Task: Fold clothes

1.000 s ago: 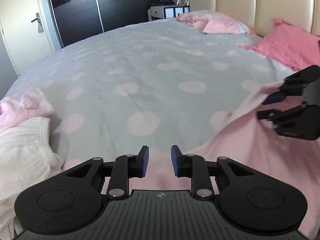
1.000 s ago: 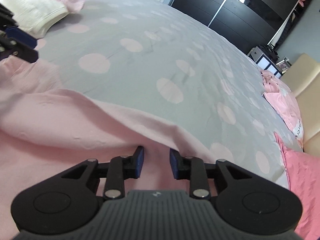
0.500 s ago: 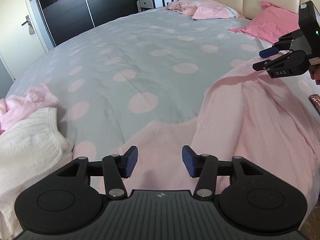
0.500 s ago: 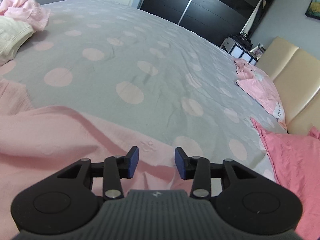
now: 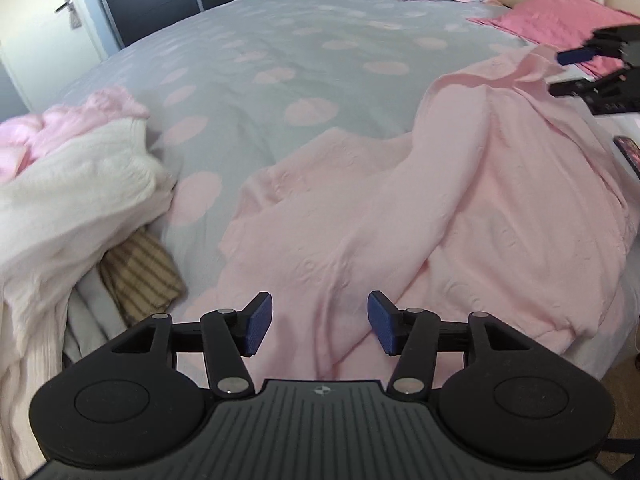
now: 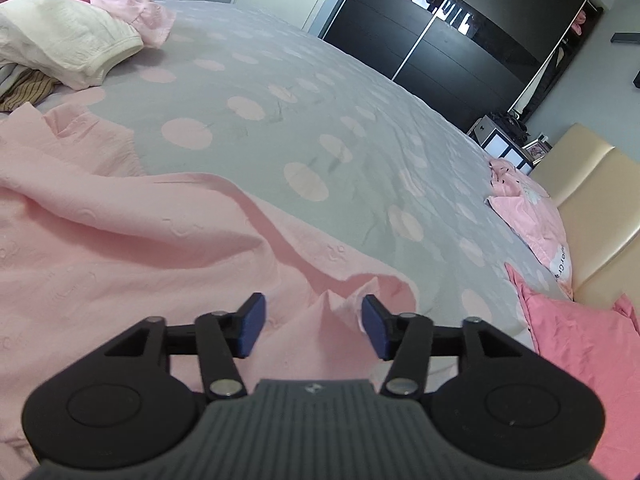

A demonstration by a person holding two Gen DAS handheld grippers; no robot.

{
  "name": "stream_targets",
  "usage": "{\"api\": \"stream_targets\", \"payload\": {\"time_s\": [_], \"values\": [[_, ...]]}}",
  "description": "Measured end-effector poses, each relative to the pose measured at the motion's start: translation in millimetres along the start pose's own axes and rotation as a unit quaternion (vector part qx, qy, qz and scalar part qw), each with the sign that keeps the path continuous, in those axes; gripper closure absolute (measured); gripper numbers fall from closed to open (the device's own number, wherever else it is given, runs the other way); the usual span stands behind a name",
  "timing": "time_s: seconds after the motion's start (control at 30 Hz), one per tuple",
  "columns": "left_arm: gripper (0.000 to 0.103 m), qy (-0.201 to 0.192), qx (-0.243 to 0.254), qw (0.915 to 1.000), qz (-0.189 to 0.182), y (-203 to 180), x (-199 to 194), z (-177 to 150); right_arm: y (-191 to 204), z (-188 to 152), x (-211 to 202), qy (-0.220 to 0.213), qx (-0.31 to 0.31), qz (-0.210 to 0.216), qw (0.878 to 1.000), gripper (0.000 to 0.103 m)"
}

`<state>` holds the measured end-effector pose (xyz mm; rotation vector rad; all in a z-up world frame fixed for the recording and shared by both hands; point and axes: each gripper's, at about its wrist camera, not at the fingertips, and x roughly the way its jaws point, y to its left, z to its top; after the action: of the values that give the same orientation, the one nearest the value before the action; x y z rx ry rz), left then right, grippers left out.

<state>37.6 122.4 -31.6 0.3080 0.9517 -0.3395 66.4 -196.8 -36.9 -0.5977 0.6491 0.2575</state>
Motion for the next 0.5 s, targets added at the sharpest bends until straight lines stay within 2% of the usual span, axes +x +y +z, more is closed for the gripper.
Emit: {"api": "stream_targets", "payload": {"time_s": [0.07, 0.1, 0.13, 0.2, 0.43, 0.5], "values": [[0.067, 0.005, -0.021, 0.9997, -0.013, 7.9, -0.6, -2.8, -1.9, -3.9, 1.2, 0.006, -0.001, -0.007, 1.000, 0.040], [0.083, 0.007, -0.026, 0.9994, -0.020, 9.3, -1.3, -2.7, -3.7, -5.8, 2.5, 0.010, 0.004, -0.009, 1.000, 0.040], [0.090, 0.010, -0.031, 0.9991, -0.028, 10.6, -2.0, -2.7, -6.2, -7.8, 3.9, 0.014, 0.011, -0.008, 1.000, 0.040], [0.098, 0.009, -0.031, 0.9989, -0.033, 10.3, -3.7, -1.7, -10.8, -11.1, 7.1, 0.022, 0.030, -0.002, 0.999, 0.040], [0.102, -0.026, -0.035, 0.9990, -0.004, 19.7, -13.0, 28.8, -31.7, -10.4, 18.8, 0.028, 0.076, -0.008, 0.997, 0.043], [0.102, -0.030, -0.030, 0.9991, 0.005, 25.0, -13.2, 42.3, -38.6, -7.0, 27.2, 0.037, 0.079, 0.002, 0.996, 0.066]]}}
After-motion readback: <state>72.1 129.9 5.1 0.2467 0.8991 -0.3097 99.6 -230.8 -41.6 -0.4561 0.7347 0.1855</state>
